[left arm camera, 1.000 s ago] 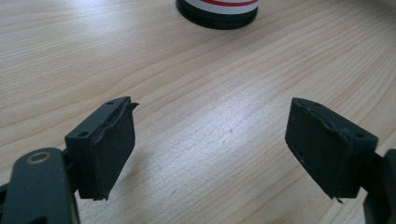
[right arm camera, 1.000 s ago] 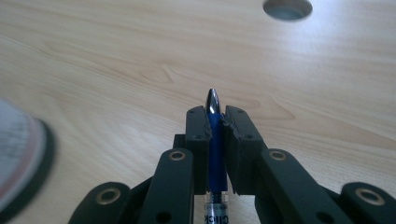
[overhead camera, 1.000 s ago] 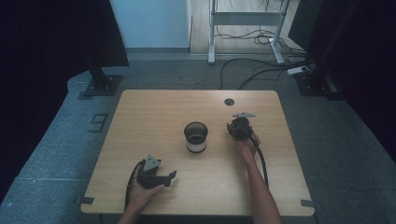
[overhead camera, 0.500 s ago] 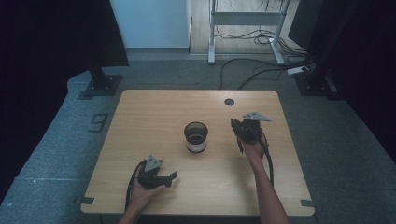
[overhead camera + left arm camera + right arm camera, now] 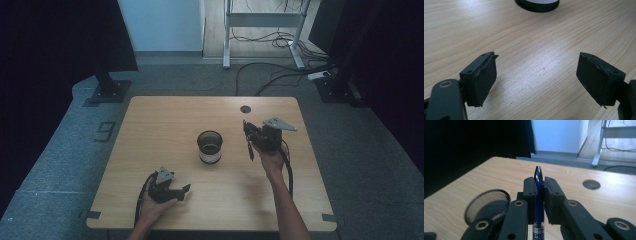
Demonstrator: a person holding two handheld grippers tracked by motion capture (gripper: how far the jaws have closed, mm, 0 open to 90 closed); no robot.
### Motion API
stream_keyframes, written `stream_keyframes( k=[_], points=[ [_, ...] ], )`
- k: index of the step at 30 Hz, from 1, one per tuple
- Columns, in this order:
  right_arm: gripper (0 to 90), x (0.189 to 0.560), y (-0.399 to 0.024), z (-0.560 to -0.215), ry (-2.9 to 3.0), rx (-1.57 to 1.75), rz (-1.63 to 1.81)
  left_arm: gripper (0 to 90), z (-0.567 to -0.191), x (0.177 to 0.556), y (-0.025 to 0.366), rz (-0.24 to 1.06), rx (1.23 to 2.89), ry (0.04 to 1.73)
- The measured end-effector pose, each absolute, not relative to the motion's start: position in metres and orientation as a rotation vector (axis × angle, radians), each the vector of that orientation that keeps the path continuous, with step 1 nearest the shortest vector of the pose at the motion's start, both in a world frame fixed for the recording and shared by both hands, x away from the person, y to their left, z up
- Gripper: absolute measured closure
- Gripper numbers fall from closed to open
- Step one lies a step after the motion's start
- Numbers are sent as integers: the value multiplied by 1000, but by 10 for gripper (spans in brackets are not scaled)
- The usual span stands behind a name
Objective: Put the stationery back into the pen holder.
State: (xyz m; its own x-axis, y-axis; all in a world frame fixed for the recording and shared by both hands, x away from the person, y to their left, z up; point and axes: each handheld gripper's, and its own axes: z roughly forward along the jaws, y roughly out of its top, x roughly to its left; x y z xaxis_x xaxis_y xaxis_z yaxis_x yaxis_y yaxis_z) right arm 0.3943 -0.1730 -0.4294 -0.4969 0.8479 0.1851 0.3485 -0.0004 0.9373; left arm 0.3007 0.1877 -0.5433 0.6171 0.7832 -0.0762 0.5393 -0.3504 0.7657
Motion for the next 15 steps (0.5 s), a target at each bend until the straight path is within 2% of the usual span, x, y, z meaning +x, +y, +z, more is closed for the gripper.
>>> stream_keyframes(
  k=[15],
  points=[
    [790, 391, -149, -396, 1779, 1167, 1581, 174, -543, 301, 188, 387, 2052, 1034]
  ],
)
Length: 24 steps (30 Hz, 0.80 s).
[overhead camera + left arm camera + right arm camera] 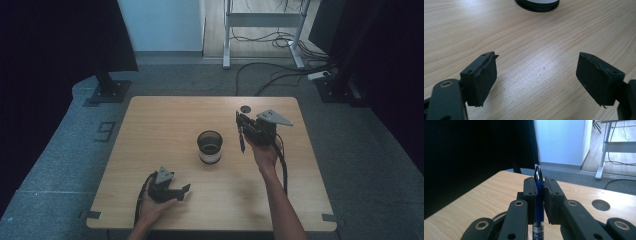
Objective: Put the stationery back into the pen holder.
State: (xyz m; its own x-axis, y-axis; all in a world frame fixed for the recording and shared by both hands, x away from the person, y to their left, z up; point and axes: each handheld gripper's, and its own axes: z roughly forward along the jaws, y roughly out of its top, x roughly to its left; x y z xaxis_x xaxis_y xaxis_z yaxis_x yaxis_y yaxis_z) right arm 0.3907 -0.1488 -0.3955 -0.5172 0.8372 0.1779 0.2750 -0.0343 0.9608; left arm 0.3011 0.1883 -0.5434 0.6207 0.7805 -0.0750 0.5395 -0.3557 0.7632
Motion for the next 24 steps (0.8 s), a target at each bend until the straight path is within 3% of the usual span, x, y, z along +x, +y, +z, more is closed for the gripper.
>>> stream_keyframes(
  k=[24],
  points=[
    [790, 396, -107, -373, 1783, 1094, 1632, 182, -543, 302, 191, 379, 2036, 1053]
  ],
)
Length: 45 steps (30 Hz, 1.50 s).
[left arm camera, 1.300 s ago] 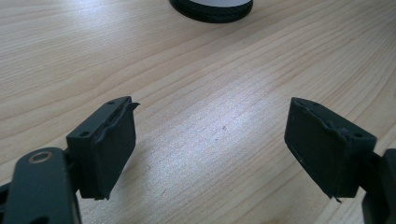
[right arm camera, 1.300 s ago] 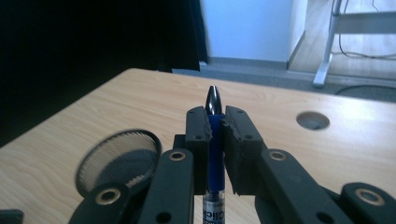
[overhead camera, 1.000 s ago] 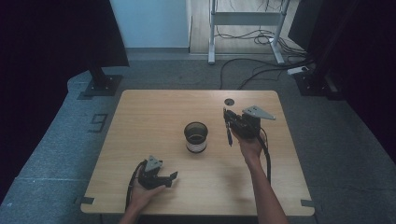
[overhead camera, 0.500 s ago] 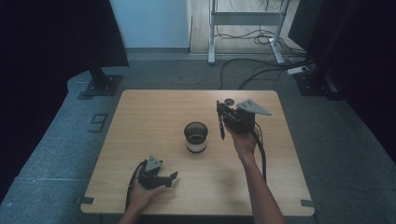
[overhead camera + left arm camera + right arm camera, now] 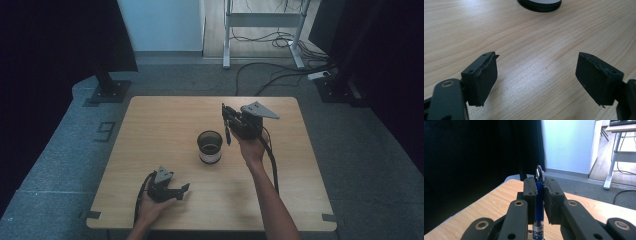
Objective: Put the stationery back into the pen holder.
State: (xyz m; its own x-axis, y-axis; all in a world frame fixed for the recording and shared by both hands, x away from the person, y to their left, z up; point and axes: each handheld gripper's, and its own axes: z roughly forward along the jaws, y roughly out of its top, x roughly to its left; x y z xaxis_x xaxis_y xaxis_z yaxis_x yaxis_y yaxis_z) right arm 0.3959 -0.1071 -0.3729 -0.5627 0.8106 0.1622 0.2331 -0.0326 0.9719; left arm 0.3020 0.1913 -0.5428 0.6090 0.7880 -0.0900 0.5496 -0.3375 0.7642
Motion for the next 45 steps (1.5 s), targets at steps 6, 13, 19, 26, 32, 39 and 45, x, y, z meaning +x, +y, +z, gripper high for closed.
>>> stream_keyframes(
  k=[6, 13, 19, 26, 32, 39, 45],
  points=[
    [790, 403, -89, -375, 1805, 1072, 1624, 182, -543, 303, 191, 374, 2037, 1050],
    [790, 411, -69, -381, 1829, 1053, 1598, 182, -539, 304, 198, 375, 2009, 1061],
    [791, 418, -60, -391, 1844, 1063, 1563, 183, -537, 305, 202, 371, 1995, 1067],
    [792, 416, -62, -406, 1854, 1077, 1559, 183, -536, 305, 203, 371, 1999, 1061],
    [792, 415, -66, -420, 1888, 1099, 1540, 182, -537, 305, 200, 369, 2000, 1062],
    [791, 416, -67, -443, 1946, 1137, 1499, 182, -538, 305, 200, 370, 2005, 1062],
    [788, 423, -65, -458, 1986, 1175, 1452, 182, -539, 305, 201, 370, 2006, 1063]
  ],
)
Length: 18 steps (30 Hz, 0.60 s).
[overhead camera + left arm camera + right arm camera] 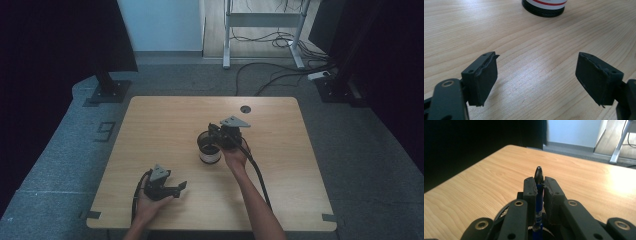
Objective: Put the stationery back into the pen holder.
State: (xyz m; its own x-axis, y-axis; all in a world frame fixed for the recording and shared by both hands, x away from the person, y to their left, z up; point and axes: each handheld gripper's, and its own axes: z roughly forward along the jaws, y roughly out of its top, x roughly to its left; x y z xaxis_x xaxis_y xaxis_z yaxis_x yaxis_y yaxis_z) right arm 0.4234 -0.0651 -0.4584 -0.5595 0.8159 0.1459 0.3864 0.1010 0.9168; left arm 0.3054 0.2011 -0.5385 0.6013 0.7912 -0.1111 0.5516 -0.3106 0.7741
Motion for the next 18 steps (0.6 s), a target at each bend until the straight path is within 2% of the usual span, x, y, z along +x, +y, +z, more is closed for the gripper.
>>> stream_keyframes(
  k=[18],
  points=[
    [750, 433, -78, -467, 1989, 1252, 1408, 182, -540, 305, 201, 379, 2015, 1061]
  ],
)
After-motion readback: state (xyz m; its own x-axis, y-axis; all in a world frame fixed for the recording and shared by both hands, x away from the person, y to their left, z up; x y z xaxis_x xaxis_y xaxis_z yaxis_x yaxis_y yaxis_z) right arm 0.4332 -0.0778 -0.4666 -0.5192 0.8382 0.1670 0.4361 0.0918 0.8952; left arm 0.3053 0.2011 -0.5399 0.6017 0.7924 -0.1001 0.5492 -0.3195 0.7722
